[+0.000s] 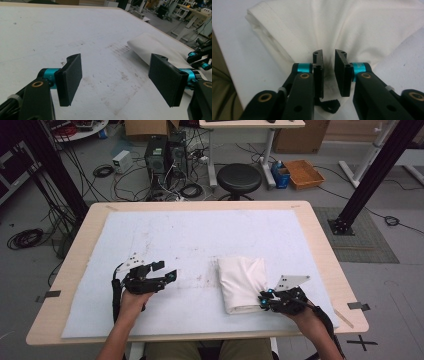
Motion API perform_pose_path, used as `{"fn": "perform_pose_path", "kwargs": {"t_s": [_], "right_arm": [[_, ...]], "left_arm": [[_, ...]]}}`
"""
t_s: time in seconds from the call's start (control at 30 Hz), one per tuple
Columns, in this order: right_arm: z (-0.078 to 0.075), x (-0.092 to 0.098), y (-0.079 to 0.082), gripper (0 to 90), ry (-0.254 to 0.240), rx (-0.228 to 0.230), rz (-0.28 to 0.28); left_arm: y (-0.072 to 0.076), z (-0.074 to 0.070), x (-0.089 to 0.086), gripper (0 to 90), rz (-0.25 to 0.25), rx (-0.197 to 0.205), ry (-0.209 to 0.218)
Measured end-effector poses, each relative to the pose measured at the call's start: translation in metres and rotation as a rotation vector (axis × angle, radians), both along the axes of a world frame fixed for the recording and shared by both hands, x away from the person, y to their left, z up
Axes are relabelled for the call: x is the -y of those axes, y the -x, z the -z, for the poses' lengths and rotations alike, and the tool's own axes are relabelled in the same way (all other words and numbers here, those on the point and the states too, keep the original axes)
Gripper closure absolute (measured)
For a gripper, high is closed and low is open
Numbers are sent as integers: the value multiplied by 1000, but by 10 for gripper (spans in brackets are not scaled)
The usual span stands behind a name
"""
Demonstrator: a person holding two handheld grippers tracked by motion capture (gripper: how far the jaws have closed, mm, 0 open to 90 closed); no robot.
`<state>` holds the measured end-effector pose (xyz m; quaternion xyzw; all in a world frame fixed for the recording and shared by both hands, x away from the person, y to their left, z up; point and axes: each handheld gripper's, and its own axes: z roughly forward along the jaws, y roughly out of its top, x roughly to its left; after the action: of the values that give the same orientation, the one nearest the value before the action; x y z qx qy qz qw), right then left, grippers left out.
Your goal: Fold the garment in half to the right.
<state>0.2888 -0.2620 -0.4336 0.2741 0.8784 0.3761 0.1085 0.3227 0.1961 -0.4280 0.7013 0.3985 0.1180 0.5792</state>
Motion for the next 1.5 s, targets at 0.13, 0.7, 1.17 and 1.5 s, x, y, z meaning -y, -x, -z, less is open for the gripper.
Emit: {"fn": "perform_pose_path", "kwargs": {"t_s": [0.13, 0.7, 1.17, 1.5], "right_arm": [[-6, 14, 0, 586, -148, 6, 40], [-11, 28, 1, 725, 96, -105, 108], [-4, 5, -7, 704, 7, -97, -15], [-8, -13, -81, 579, -143, 36, 241]], "left_arm": [[0, 0, 0, 272, 2, -3, 0], [-1, 0, -2, 272, 2, 0, 1], [0, 1, -2, 272, 11, 0, 4], [-2, 0, -5, 272, 6, 23, 16]]}}
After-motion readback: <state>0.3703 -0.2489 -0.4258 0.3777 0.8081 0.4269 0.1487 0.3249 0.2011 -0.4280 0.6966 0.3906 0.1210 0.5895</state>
